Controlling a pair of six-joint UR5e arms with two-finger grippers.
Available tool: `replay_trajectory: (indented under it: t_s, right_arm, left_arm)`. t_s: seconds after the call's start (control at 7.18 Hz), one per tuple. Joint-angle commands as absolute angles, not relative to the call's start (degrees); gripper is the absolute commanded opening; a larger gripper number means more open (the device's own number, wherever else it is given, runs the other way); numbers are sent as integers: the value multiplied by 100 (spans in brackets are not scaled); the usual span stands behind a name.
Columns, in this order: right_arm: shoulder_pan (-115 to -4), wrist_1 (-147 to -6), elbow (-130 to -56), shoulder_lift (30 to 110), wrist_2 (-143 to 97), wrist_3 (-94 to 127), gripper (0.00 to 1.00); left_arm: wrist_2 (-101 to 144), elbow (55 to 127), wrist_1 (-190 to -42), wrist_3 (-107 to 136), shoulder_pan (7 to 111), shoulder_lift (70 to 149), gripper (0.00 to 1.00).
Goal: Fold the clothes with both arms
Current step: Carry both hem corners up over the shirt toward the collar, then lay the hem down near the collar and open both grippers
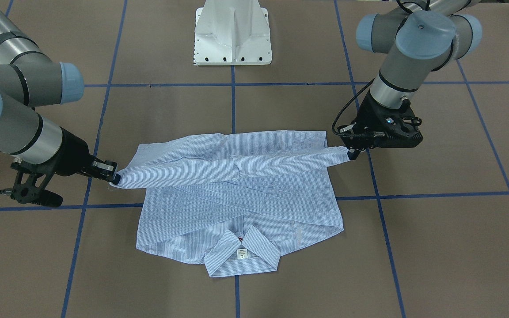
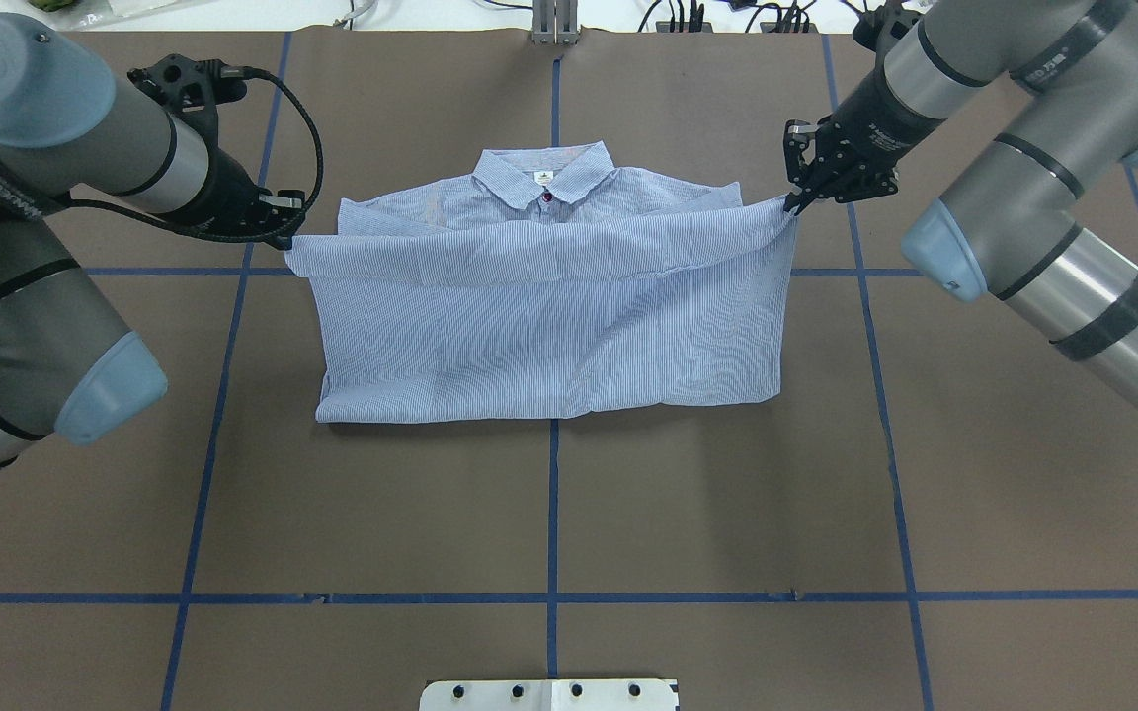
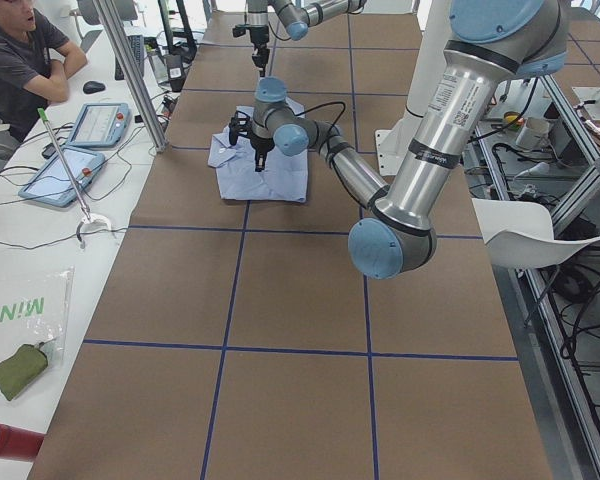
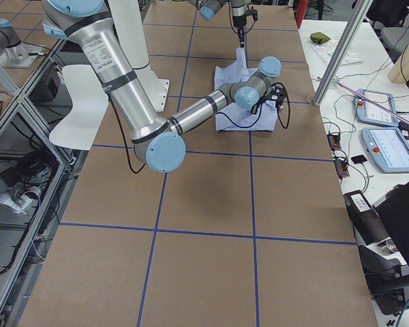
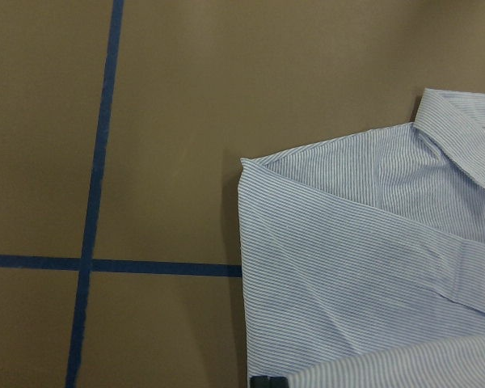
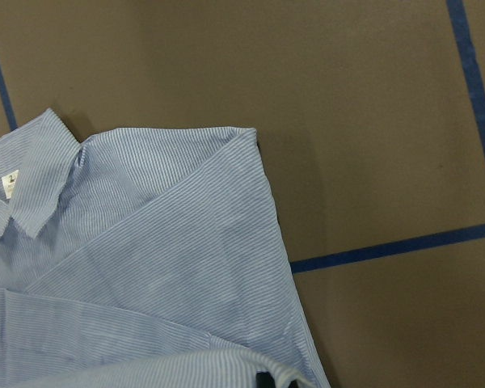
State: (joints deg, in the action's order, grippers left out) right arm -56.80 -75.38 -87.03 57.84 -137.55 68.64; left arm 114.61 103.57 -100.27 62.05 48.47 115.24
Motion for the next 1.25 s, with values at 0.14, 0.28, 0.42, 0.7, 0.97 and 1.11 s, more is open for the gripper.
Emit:
replay_trajectory:
  t_s: [0.14, 0.28, 0.42, 0.7, 0.97, 1.11]
  right_arm:
    - [-5678, -7532, -8306, 5467, -13746, 6812, 0]
    - [-5678, -7532, -8201, 5354, -13746, 6785, 0]
    - [-5678, -7532, -7991, 5196, -13737, 6785, 0]
    - [-5695, -7524, -7735, 5019, -13729, 6689, 0]
    - [-5704, -7523, -7551, 4957, -13729, 6584, 0]
    - [-5687, -7532, -7498, 4957, -13729, 6574, 0]
  left_arm:
    - [11461, 9531, -10614, 6249, 4869, 11908, 0]
    - [11452, 9223, -10896, 6258, 4869, 11979, 0]
    - [11461, 9020, -11125, 6249, 4939, 11988, 0]
    - [11461, 8956, -11180, 6205, 5176, 11997, 0]
    - [11461, 8659, -11188, 6065, 5229, 12180, 0]
    - [11452, 8518, -11293, 6073, 5229, 12225, 0]
